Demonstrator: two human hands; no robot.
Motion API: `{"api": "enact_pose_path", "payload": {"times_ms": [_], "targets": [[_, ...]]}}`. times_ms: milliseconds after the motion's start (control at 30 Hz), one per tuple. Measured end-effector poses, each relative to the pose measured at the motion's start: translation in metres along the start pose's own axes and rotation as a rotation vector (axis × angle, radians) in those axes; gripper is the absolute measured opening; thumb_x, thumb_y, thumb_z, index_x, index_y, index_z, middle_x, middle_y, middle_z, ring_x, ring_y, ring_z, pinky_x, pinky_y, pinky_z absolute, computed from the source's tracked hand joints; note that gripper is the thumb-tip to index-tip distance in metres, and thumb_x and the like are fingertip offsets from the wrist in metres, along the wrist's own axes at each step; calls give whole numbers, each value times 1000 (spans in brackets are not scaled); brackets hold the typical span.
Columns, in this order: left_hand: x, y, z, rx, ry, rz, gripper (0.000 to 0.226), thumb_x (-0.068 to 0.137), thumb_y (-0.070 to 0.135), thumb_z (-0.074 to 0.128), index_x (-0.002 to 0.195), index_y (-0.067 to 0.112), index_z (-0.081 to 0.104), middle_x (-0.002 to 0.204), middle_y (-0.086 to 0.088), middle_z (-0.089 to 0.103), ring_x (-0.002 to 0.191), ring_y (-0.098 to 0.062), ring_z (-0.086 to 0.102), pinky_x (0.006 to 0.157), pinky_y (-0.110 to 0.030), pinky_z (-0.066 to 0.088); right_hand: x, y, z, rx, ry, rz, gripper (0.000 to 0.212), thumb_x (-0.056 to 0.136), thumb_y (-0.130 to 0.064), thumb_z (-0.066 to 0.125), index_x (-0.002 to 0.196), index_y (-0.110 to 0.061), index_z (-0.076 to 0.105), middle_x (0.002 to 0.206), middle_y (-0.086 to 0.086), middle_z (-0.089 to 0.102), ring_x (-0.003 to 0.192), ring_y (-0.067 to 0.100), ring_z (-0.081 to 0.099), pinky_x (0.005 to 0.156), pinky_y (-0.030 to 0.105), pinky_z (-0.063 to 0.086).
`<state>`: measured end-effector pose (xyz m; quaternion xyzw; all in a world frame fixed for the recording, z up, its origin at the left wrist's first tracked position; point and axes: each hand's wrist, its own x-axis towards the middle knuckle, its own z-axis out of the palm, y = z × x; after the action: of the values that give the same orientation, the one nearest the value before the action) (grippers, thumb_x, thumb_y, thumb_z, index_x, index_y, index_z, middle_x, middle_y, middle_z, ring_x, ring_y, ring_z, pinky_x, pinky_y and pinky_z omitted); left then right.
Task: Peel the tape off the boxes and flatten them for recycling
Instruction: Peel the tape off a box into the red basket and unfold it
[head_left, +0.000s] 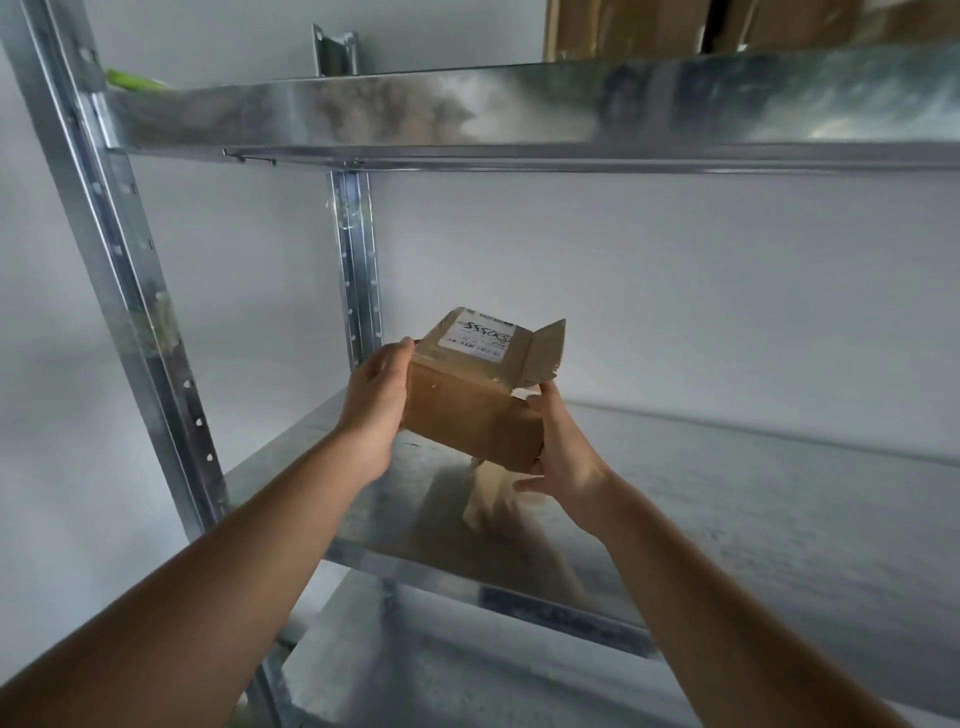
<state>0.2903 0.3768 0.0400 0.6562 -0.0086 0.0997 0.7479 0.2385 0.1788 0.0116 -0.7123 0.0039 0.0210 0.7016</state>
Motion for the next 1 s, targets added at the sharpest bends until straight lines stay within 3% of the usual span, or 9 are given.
{"api": "enact_pose_path", "payload": {"times_ms": [100, 200, 267, 400, 533, 633, 767, 833, 1000], "targets": [[-2, 6, 6, 34, -102, -92, 24, 83, 46, 64, 92, 26, 75, 80, -1, 70, 81, -22, 63, 74, -37, 52, -11, 5, -14, 3, 12, 15, 72, 71, -87, 39, 127, -46, 57, 124, 0, 71, 106, 25, 70, 82, 48, 58], [-4, 10, 7, 92, -282, -162, 29, 77, 48, 65, 94, 28, 79, 82, -2, 72, 77, -22, 65, 67, -33, 56, -24, 9, -23, 76, 17, 38, 67, 71, -67, 48, 125, -29, 58, 112, 19, 74, 89, 31, 74, 78, 48, 59], [-8, 13, 8, 121, -360, -169, 32, 79, 49, 66, 100, 30, 79, 88, -5, 75, 81, -24, 67, 73, -37, 57, -35, 10, -24, 175, 43, 34, 53, 72, -55, 51, 113, -22, 59, 102, 19, 76, 84, 34, 73, 74, 48, 59], [-23, 18, 17, 139, -397, -131, 27, 78, 50, 64, 93, 34, 79, 86, -2, 76, 81, -23, 68, 75, -40, 59, -57, 9, -26, 398, 124, -58, 38, 69, -30, 56, 107, -25, 56, 90, 12, 67, 69, 30, 68, 71, 52, 53], [-46, 21, 32, 160, -430, 38, 26, 64, 53, 71, 85, 42, 80, 73, 11, 71, 71, -12, 66, 70, -27, 53, -84, 14, -24, 442, 104, -174, 72, 69, -7, 55, 132, -43, 52, 114, 9, 66, 84, 36, 67, 77, 71, 53], [-66, 19, 51, 192, -517, 164, 35, 63, 59, 71, 96, 50, 79, 86, 15, 77, 85, -7, 72, 80, -26, 56, -107, 20, -26, 456, 238, -196, 72, 71, -12, 62, 131, -49, 50, 130, 12, 59, 100, 38, 67, 71, 62, 56], [-97, 24, 85, 304, -607, 301, 62, 66, 64, 66, 123, 39, 74, 104, 14, 75, 100, -9, 68, 86, -31, 55, -140, 22, -48, 467, 496, -199, 54, 77, -32, 71, 125, -47, 54, 104, -2, 72, 80, 17, 76, 65, 48, 58], [-114, 29, 104, 360, -644, 341, 69, 67, 65, 65, 129, 37, 71, 122, 8, 72, 111, -11, 66, 94, -32, 55, -159, 22, -62, 437, 583, -186, 43, 88, -30, 68, 125, -46, 55, 103, -4, 73, 78, 16, 76, 64, 46, 59], [-150, 36, 154, 524, -696, 443, 68, 76, 63, 70, 138, 36, 64, 135, 5, 66, 119, -12, 60, 88, -22, 44, -200, 22, -101, 328, 741, -157, 37, 98, -19, 68, 128, -37, 58, 117, 2, 71, 90, 21, 74, 59, 37, 59]]}}
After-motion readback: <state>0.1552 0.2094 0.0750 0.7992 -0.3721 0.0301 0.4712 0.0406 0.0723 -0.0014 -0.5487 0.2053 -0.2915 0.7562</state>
